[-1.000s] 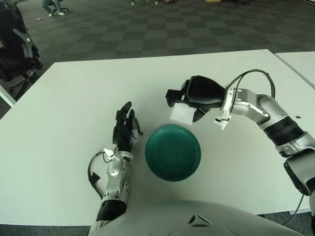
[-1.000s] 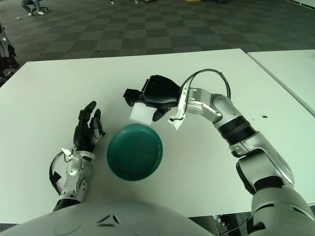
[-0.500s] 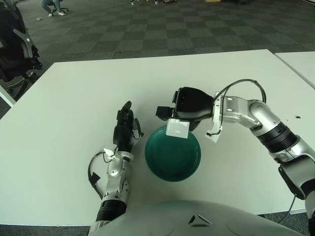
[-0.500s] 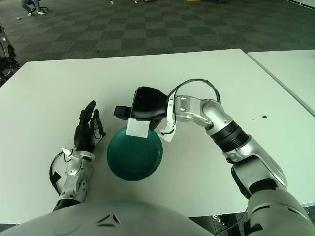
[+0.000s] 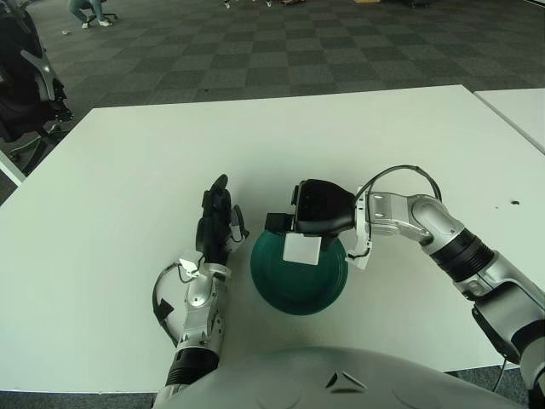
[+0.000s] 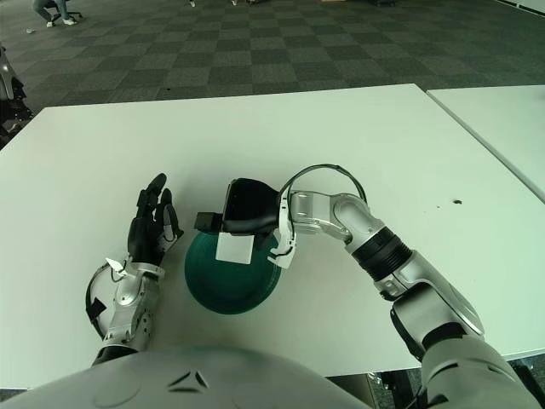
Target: Put the charger into the plate.
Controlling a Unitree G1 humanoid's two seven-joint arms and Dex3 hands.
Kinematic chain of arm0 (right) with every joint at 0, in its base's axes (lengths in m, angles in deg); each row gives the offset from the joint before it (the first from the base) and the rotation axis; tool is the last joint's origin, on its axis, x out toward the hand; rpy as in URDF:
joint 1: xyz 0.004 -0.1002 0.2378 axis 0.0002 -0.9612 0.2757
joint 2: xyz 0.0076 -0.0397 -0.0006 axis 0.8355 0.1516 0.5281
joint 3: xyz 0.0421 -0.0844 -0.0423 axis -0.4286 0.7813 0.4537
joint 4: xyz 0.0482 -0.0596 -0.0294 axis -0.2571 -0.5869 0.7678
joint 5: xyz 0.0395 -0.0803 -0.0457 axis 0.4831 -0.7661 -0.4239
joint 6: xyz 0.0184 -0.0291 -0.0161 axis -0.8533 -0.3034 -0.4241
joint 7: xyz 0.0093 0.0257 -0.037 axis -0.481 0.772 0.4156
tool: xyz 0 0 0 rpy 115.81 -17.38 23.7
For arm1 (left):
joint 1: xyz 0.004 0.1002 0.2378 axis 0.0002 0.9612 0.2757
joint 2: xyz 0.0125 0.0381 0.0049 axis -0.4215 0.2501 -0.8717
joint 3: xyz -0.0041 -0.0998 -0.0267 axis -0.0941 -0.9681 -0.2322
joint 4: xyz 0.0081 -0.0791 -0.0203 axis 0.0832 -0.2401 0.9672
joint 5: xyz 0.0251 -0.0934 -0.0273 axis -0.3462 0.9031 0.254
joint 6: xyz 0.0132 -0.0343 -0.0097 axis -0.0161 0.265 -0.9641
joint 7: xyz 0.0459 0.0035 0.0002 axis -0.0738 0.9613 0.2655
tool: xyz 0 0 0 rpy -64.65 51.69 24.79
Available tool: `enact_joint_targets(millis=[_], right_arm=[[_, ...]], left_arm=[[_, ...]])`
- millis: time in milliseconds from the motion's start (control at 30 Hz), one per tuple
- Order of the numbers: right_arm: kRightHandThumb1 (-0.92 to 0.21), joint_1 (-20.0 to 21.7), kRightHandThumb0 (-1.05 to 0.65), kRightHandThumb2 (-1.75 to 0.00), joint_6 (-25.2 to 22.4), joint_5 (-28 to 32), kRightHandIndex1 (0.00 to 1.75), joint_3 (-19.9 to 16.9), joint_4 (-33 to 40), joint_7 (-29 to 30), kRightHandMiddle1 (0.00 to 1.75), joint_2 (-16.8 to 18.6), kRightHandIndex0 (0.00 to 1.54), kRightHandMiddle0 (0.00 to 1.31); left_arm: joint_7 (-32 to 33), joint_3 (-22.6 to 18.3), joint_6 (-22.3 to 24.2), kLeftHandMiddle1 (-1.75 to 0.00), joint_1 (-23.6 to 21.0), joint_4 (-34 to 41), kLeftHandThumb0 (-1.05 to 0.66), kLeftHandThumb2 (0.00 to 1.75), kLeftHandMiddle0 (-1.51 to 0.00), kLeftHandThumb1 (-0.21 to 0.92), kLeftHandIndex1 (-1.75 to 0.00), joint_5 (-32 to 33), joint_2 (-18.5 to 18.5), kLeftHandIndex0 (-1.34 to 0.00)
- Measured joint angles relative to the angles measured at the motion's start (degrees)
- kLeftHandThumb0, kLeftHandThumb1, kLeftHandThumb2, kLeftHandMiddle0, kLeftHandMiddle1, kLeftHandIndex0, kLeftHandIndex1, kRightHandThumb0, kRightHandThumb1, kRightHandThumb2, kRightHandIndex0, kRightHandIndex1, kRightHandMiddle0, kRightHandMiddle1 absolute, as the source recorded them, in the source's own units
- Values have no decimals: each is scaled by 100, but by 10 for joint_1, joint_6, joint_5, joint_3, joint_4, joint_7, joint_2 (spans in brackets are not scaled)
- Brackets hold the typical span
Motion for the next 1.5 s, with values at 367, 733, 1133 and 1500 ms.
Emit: enact_joint_targets(millis=[367,733,1133,1500], right_arm=[[-57,-2,-41,-99,14,9,175,0,-30,3,175,11,115,42],[-63,-3,-40,-92,12,-38,175,20,-52,43,175,21,90,38],[-92,-3,-104,-91,-30,-106,9,23,6,23,10,12,3,1],[-92,-4,-105,-81,-38,-173,0,29,33,90,0,-13,0,0]], left_arm=[[26,9,0,-1,1,-3,-86,95,-6,92,-60,-39,0,0],[36,10,0,-1,1,-5,-90,97,-7,92,-41,-50,-1,0],[12,2,-18,0,-5,-10,-92,87,-3,92,-30,-37,-1,0],[11,22,-88,-1,11,7,-90,85,-6,92,-22,-34,1,0]])
